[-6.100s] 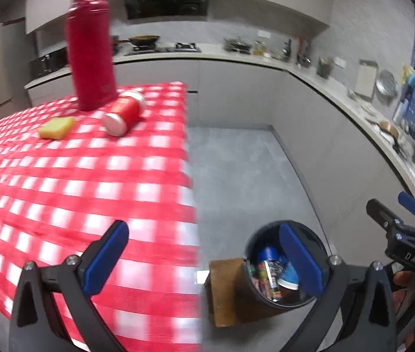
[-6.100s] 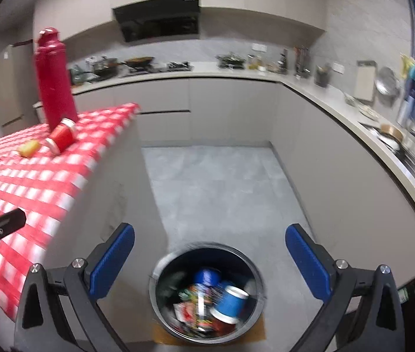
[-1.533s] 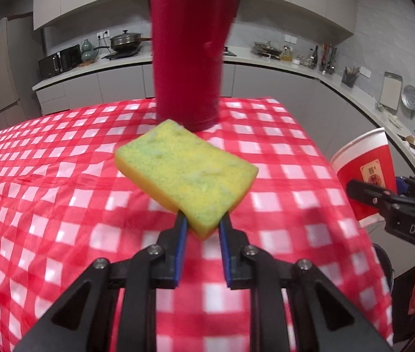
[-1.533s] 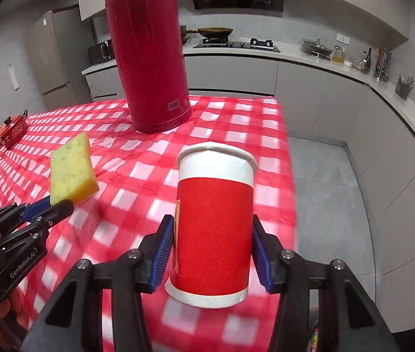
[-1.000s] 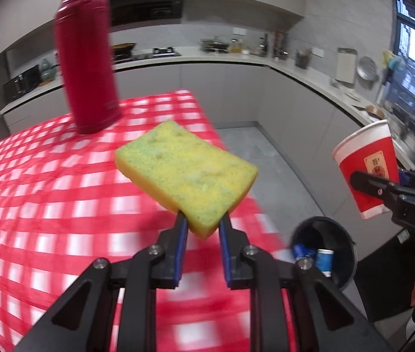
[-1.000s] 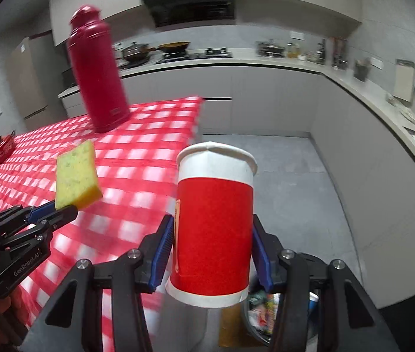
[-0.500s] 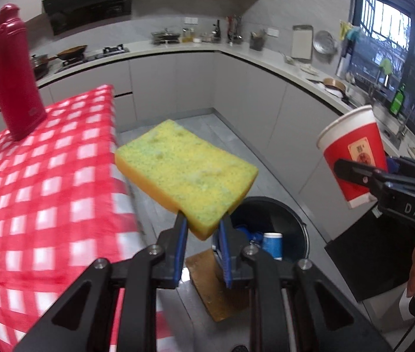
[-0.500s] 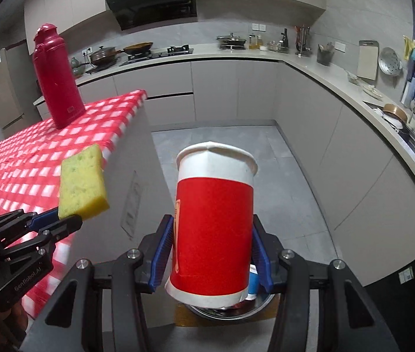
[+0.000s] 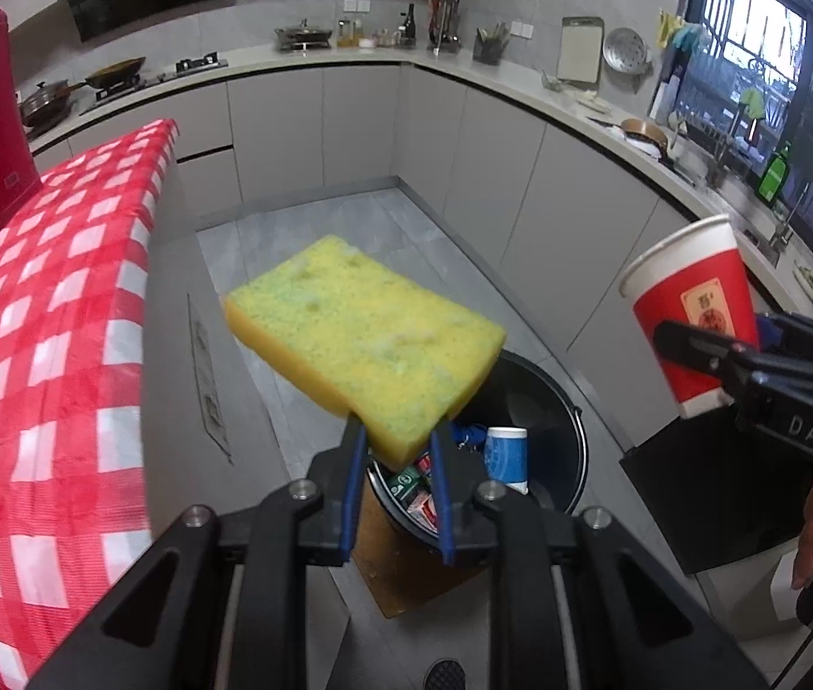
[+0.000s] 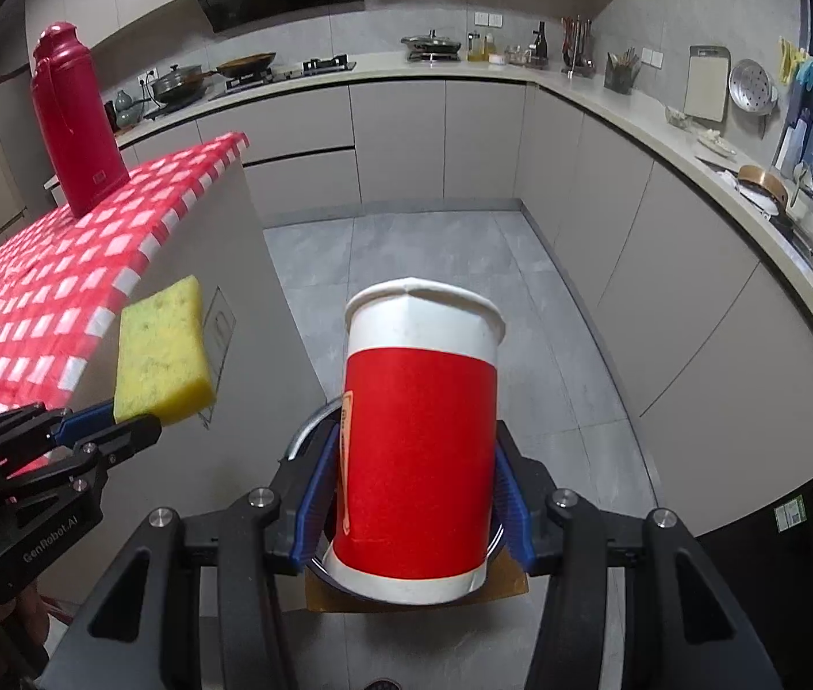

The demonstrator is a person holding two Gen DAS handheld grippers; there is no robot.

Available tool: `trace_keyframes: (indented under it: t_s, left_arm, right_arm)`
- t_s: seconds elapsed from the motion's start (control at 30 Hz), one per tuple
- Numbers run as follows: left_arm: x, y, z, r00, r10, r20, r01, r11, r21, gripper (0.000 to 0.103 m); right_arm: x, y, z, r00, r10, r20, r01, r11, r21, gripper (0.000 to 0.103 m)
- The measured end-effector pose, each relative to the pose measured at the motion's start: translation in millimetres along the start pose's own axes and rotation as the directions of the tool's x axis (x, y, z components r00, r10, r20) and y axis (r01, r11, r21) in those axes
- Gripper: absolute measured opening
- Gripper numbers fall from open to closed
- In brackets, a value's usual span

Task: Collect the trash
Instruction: 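Carry the sponge and red paper cup over the black bucket with both grippers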

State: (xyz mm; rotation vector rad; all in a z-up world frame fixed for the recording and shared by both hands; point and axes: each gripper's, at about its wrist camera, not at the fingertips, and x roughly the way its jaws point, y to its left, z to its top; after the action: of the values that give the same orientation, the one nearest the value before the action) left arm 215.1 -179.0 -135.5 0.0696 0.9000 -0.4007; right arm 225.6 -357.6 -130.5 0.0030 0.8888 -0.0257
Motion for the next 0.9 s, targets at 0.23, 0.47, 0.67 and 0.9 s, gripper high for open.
trace_keyframes:
  t_s: [0.23, 0.47, 0.67, 0.9]
  left_arm:
    - [16, -4, -6, 1.0, -0.008, -0.028, 0.008, 1.0, 0.004, 0.022]
    - [47, -15, -22, 0.994, -0.036, -0.108, 0.038, 0.999, 0.011, 0.022]
    - [72, -22, -31, 0.986, -0.043, -0.163, 0.043, 0.999, -0.006, 0.022]
    - [99, -29, -38, 0.973, -0.051, -0.224, 0.048, 0.999, -0.021, 0.022]
  right_arm:
    - [18, -5, -13, 0.999, 0.003, -0.033, -0.003, 1.0, -0.007, 0.053]
    - [48, -9, -32, 0.996, 0.012, -0.087, -0.015, 0.999, -0.039, 0.054]
    - [85, -8, -50, 0.988, 0.02, -0.15, -0.037, 0.992, -0.117, 0.054]
    - [116, -11, -55, 0.98, 0.032, -0.197, -0.069, 0.981, -0.184, 0.055]
